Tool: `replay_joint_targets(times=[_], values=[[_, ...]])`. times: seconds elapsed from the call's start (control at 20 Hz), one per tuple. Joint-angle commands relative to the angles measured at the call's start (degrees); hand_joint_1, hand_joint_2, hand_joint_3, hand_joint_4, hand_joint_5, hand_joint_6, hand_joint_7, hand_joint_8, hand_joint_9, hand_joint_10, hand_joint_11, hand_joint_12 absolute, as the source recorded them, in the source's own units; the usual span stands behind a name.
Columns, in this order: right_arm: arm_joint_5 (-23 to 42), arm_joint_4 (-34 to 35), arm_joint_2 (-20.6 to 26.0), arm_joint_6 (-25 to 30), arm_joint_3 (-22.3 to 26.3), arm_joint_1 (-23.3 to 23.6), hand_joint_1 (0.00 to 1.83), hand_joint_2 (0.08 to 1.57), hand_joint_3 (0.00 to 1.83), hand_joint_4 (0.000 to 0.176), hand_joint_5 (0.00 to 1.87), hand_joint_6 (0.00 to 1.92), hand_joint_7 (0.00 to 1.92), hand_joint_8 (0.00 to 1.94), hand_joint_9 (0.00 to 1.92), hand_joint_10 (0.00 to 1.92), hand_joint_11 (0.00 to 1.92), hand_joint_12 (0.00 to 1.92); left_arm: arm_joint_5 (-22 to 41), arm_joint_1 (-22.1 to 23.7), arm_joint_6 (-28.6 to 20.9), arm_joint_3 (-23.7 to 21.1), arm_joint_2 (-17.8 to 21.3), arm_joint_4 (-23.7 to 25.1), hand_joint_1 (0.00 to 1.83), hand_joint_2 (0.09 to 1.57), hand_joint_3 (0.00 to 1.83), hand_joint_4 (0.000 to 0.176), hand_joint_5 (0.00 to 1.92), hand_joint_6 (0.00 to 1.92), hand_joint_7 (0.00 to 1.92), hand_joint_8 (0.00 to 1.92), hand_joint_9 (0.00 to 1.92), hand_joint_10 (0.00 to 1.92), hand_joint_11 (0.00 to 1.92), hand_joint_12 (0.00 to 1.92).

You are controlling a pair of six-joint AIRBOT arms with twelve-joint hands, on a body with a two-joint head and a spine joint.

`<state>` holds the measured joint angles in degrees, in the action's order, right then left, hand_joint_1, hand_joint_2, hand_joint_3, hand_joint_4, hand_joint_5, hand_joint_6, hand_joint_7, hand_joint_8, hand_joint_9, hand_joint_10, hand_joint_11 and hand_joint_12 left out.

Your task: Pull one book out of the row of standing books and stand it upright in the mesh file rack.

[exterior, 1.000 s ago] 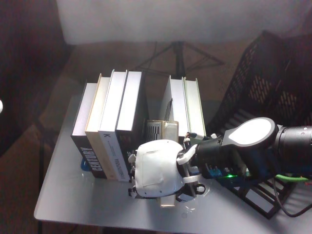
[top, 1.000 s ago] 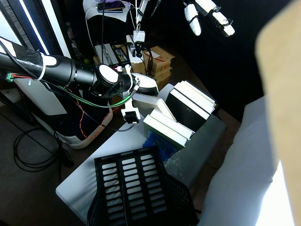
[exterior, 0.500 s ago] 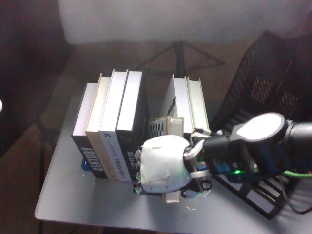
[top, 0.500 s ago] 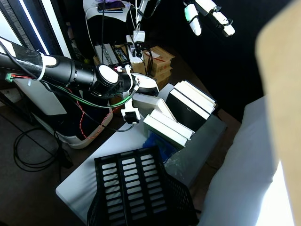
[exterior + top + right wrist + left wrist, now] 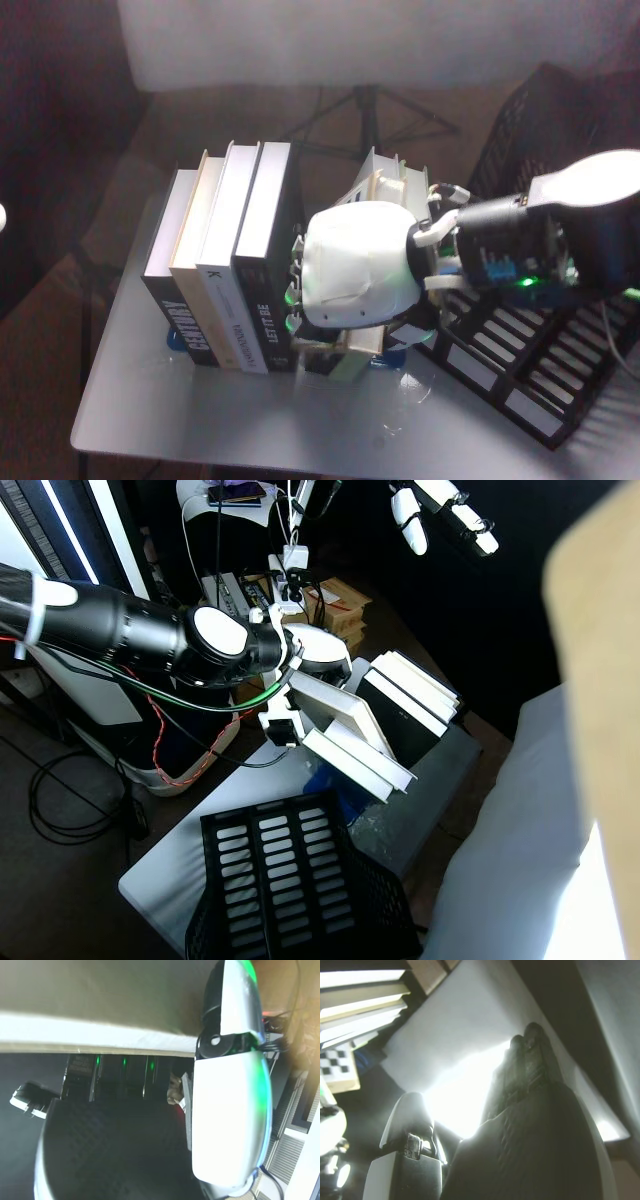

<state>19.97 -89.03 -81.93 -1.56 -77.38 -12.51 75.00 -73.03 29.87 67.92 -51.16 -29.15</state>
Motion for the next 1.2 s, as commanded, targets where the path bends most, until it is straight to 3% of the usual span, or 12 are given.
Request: replay_joint_targets(times=[0.0, 0.15, 0.25, 0.3, 0.4, 0.5, 0.65, 0.7, 0.75, 0.8, 1.05, 1.15], values=[[-1.86, -0.22, 2.07, 3.96, -0.53, 0.38, 1.14, 1.16, 0.01, 0.000, 0.88, 1.16, 1.20, 1.86, 1.47, 1.92, 1.58, 1.92, 7.50, 0.40, -0.27, 0.22, 0.67, -1.51, 0.29, 1.42, 0.00, 0.036, 0.00, 0.00, 0.00, 0.00, 0.00, 0.00, 0.00, 0.00], [0.51, -3.21, 3.75, 9.46, -0.16, 2.60, 1.13, 1.19, 0.01, 0.000, 0.83, 1.23, 1.23, 1.91, 1.52, 1.92, 1.63, 1.92, 7.93, 0.40, -0.23, -0.11, 0.84, -1.54, 0.31, 1.41, 0.00, 0.048, 0.01, 0.00, 0.00, 0.00, 0.00, 0.00, 0.00, 0.00], [1.45, -4.56, 4.95, 11.37, 0.34, 4.31, 1.11, 1.22, 0.01, 0.000, 0.78, 1.31, 1.09, 1.94, 1.27, 1.92, 1.36, 1.92, 8.00, 0.41, -0.23, -0.23, 0.84, -1.67, 0.29, 1.41, 0.00, 0.055, 0.00, 0.00, 0.00, 0.00, 0.00, 0.00, 0.00, 0.00], [1.70, -4.83, 5.48, 11.68, 0.64, 5.06, 1.19, 1.23, 0.02, 0.000, 0.74, 1.19, 0.87, 1.65, 1.04, 1.80, 1.06, 1.92, 8.03, 0.41, -0.23, -0.27, 0.84, -1.70, 0.29, 1.41, 0.00, 0.053, 0.00, 0.00, 0.00, 0.00, 0.00, 0.00, 0.00, 0.00], [1.81, -5.40, 6.81, 11.74, 1.47, 7.07, 1.22, 1.22, 0.00, 0.000, 0.77, 1.08, 0.83, 1.56, 1.00, 1.78, 0.99, 1.92, 8.04, 0.42, -0.23, -0.33, 0.84, -1.74, 0.29, 1.41, 0.00, 0.039, 0.00, 0.00, 0.00, 0.00, 0.00, 0.00, 0.00, 0.00], [2.15, -5.92, 7.50, 12.59, 1.49, 8.48, 1.35, 1.17, 0.00, 0.000, 0.82, 0.99, 0.93, 1.18, 0.96, 1.48, 0.93, 1.75, 7.47, 0.50, -0.16, -0.30, 1.06, -1.22, 0.29, 1.42, 0.00, 0.028, 0.00, 0.00, 0.00, 0.00, 0.00, 0.00, 0.00, 0.00], [2.93, -10.87, 8.60, 17.04, 1.50, 11.92, 1.36, 1.18, 0.00, 0.000, 0.74, 1.13, 0.88, 1.17, 0.89, 1.48, 0.89, 1.70, 7.95, 0.73, -0.13, -0.37, 1.24, -1.21, 0.32, 1.42, 0.00, 0.019, 0.00, 0.00, 0.00, 0.00, 0.00, 0.00, 0.00, 0.00], [3.26, -12.29, 8.92, 18.38, 1.50, 13.18, 1.26, 1.19, 0.00, 0.000, 0.79, 1.05, 0.90, 1.37, 1.03, 1.62, 0.98, 1.84, 7.94, 0.77, -0.13, -0.38, 1.23, -1.12, 0.32, 1.41, 0.00, 0.028, 0.00, 0.00, 0.00, 0.00, 0.00, 0.00, 0.00, 0.00], [3.44, -12.71, 9.09, 18.69, 1.50, 13.78, 1.26, 1.19, 0.00, 0.000, 0.79, 1.05, 0.90, 1.37, 1.03, 1.62, 0.98, 1.84, 7.93, 0.78, -0.13, -0.39, 1.22, -1.12, 0.32, 1.41, 0.00, 0.028, 0.00, 0.00, 0.00, 0.00, 0.00, 0.00, 0.00, 0.00], [3.63, -12.88, 9.46, 18.71, 1.61, 14.65, 1.33, 1.22, 0.00, 0.000, 0.74, 1.13, 0.79, 1.38, 0.79, 1.63, 0.74, 1.92, 7.91, 0.78, -0.13, -0.41, 1.18, -1.13, 0.32, 1.42, 0.00, 0.026, 0.00, 0.00, 0.00, 0.00, 0.00, 0.00, 0.00, 0.00], [4.15, -14.38, 12.33, 19.04, 3.30, 18.85, 1.34, 1.22, 0.00, 0.000, 0.76, 1.24, 0.78, 1.29, 0.70, 1.60, 0.44, 1.92, 8.04, 0.77, -0.10, -0.51, 1.28, -1.30, 0.32, 1.42, 0.00, 0.016, 0.00, 0.00, 0.00, 0.00, 0.00, 0.00, 0.00, 0.00], [4.13, -14.89, 12.97, 19.11, 3.42, 20.78, 1.34, 1.23, 0.00, 0.000, 0.76, 1.30, 0.75, 1.34, 0.67, 1.61, 0.37, 1.92, 8.09, 0.77, -0.09, -0.56, 1.29, -1.42, 0.31, 1.42, 0.00, 0.025, 0.00, 0.00, 0.00, 0.00, 0.00, 0.00, 0.00, 0.00]])
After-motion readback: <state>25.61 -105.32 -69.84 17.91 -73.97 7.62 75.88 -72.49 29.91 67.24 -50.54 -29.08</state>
